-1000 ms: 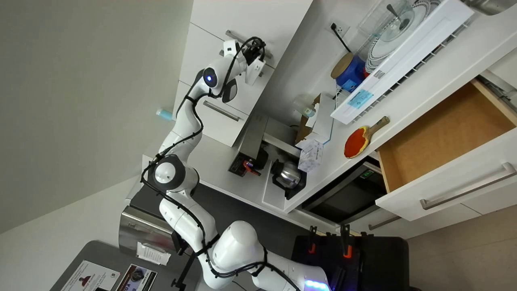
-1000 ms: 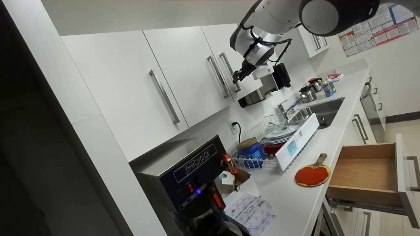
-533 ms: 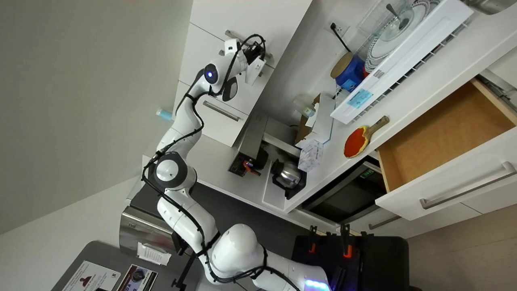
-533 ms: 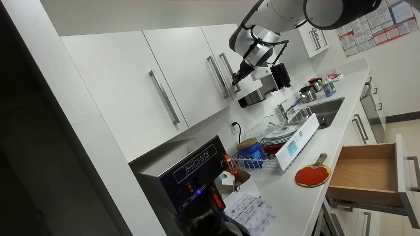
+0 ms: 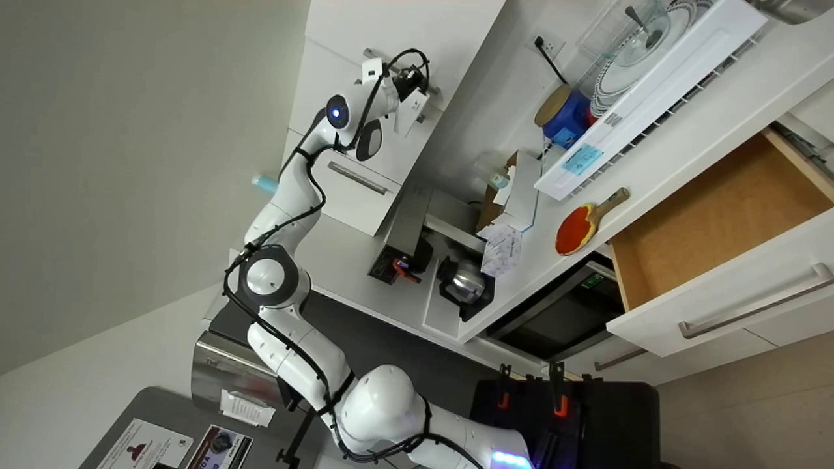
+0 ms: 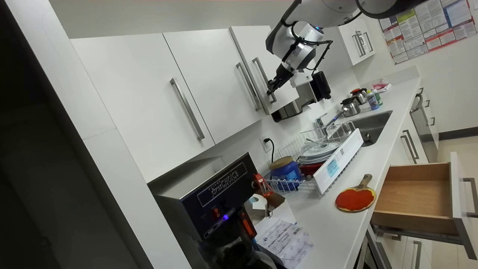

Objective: Open the top right cabinet door

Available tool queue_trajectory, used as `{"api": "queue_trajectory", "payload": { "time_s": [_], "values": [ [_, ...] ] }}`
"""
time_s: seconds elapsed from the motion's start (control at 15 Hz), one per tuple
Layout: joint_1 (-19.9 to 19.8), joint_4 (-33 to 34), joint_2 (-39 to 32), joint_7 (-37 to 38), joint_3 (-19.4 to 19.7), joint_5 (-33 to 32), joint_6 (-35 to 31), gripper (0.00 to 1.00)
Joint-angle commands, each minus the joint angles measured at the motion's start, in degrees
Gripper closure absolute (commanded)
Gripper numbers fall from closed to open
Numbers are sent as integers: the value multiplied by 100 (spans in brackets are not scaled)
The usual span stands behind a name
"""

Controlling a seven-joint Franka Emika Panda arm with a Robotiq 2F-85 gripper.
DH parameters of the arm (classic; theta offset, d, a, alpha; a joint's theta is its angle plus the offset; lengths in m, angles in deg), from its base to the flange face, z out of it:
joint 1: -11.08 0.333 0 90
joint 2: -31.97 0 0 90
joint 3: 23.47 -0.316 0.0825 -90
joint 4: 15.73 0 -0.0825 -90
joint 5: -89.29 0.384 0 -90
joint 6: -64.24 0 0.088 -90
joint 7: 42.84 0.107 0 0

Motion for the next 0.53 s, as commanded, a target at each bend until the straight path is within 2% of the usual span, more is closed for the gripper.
{"api": "queue_trajectory", "payload": {
  "time_s": [0.0,0.07,0.13,0.2,0.27,0.33,0.4,0.47],
  "values": [
    [-1044,-478,703,205,-916,-583,-122,96],
    [-334,-528,591,53,71,-253,179,96],
    [-531,-593,692,-1,-99,-272,269,96],
    [-1473,-674,931,10,-1167,-605,208,96],
    [-788,-712,857,-173,-226,-276,512,96],
    [-1025,-764,941,-301,-391,-232,670,96],
    [-1878,-805,1091,-338,-1295,-436,706,96],
    [-2094,-831,1125,-470,-1404,-380,900,96]
  ]
}}
